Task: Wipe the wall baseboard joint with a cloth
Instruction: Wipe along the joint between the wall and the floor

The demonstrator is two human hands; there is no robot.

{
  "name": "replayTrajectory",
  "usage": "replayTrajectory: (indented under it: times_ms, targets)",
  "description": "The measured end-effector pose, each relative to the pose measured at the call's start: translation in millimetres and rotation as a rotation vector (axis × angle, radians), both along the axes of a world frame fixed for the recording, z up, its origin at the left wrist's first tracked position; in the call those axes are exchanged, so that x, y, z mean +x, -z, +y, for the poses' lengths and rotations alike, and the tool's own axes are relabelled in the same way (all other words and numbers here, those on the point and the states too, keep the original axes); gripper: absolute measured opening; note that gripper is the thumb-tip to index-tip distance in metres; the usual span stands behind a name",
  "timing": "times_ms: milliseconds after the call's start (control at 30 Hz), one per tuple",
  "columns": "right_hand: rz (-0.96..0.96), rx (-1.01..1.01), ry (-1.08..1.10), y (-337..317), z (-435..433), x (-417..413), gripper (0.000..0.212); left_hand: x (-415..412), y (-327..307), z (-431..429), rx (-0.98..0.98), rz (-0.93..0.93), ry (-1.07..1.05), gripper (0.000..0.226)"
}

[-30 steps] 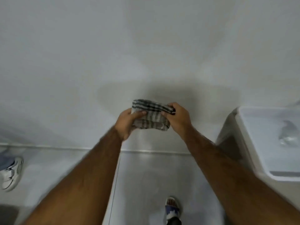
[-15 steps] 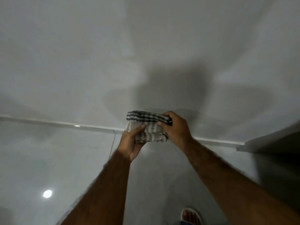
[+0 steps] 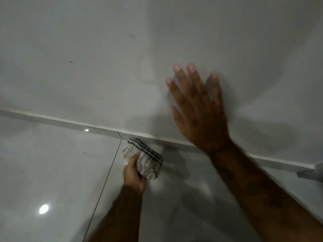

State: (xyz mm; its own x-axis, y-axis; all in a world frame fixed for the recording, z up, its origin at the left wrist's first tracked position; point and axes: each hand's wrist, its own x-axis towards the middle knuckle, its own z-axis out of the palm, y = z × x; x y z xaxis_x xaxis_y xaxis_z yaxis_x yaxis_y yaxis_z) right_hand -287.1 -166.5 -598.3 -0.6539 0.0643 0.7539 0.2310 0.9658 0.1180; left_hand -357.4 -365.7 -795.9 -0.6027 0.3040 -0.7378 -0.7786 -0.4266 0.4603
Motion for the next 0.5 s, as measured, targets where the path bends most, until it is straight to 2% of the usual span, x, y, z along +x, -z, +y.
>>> replayTrajectory:
  times_ms: [67,167,300,400,500]
  targets:
    - [0.052,0.083,0.092,-8,21,-9,0.060,-12,5,0,-0.064,-0.006,-0.158,0.047]
    - [0.086,0.289,0.165,-6,46,-14,0.061,-39,9,0,-0.308,0.069,-0.367,0.046]
    - [0.120,0.404,0.180,4,60,-22,0.070,-78,18,0,-0.586,0.220,-0.325,0.049]
    - [0.161,0.427,0.169,8,64,-24,0.072,-99,18,27,-0.645,0.284,-0.265,0.050]
    - [0.172,0.428,0.162,9,63,-23,0.072,-96,23,56,-0.730,0.278,-0.184,0.037]
